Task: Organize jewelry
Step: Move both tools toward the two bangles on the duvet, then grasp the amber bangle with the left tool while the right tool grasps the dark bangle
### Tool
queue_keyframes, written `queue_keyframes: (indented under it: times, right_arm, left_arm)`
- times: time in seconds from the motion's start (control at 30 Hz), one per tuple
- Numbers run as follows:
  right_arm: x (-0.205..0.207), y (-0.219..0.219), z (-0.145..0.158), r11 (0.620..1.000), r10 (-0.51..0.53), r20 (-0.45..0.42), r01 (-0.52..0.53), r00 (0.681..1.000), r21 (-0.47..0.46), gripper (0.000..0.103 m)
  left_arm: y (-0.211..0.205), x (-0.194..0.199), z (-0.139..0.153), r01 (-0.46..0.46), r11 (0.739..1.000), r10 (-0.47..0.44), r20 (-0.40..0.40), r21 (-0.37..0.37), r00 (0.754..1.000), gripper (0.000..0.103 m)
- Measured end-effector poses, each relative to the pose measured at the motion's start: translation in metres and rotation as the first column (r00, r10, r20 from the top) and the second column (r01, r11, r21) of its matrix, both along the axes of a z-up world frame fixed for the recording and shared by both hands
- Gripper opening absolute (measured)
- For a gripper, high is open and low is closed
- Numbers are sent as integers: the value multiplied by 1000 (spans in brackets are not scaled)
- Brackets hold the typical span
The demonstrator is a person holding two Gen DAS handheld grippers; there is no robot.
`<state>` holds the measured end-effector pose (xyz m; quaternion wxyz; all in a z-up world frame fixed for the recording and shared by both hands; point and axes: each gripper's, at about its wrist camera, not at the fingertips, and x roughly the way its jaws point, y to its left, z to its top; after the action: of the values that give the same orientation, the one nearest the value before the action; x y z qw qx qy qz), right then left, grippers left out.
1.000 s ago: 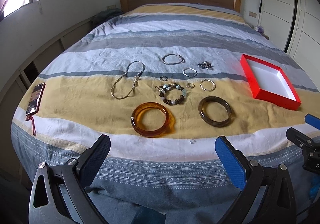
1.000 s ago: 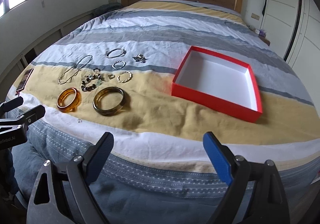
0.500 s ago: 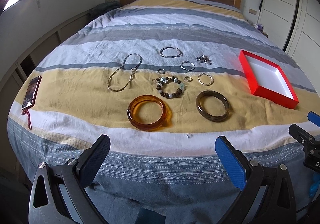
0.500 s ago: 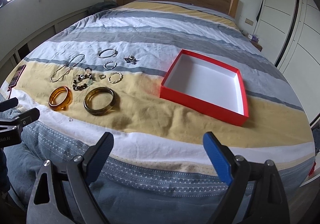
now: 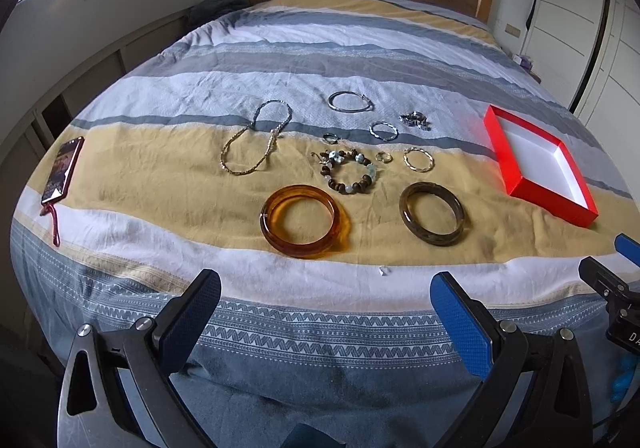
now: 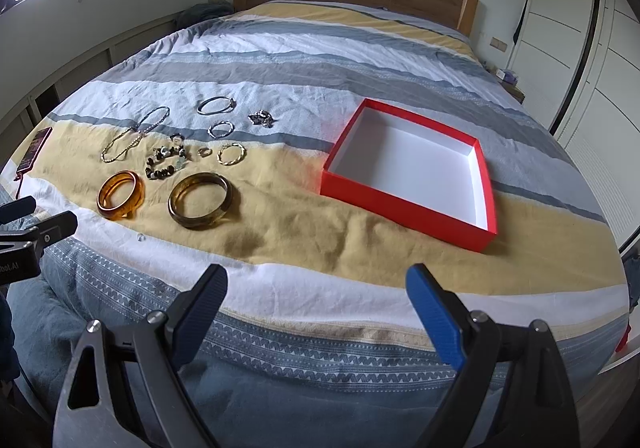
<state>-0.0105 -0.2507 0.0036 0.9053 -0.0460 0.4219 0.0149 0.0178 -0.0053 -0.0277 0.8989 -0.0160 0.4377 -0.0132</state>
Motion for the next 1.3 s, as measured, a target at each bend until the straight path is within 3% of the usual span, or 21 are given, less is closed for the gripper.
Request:
queue_keyframes:
  times: [0.17, 0.33, 0.63, 1.17, 1.27, 1.3]
  right_arm:
    - [1, 2, 1, 1000, 14, 18, -15, 1000, 24, 91]
    - [6, 6, -2, 999, 30, -8, -29, 1000, 42, 91]
    - [19, 15, -10, 997, 50, -71, -46, 996, 57, 91]
    - [114, 49, -52, 970, 178, -253, -126, 951, 207, 88]
    - [133, 56, -64, 967, 189, -277, -129, 942, 220, 79]
    - [138, 58, -69, 967, 192, -287, -130, 938, 220, 69]
  left_arm:
    - [0, 1, -1, 15, 1000, -15, -22, 6, 1000, 103]
    - [11, 6, -7, -26, 1000, 27, -62, 15, 998, 103]
    - [47, 13, -4, -98, 995, 96, -60, -26, 994, 103]
    - [66, 97, -35, -95, 994, 102, -131, 58, 986, 91]
    - [66, 112, -51, -91, 994, 101, -166, 66, 981, 83]
    - [67, 116, -58, -89, 994, 100, -185, 65, 978, 81]
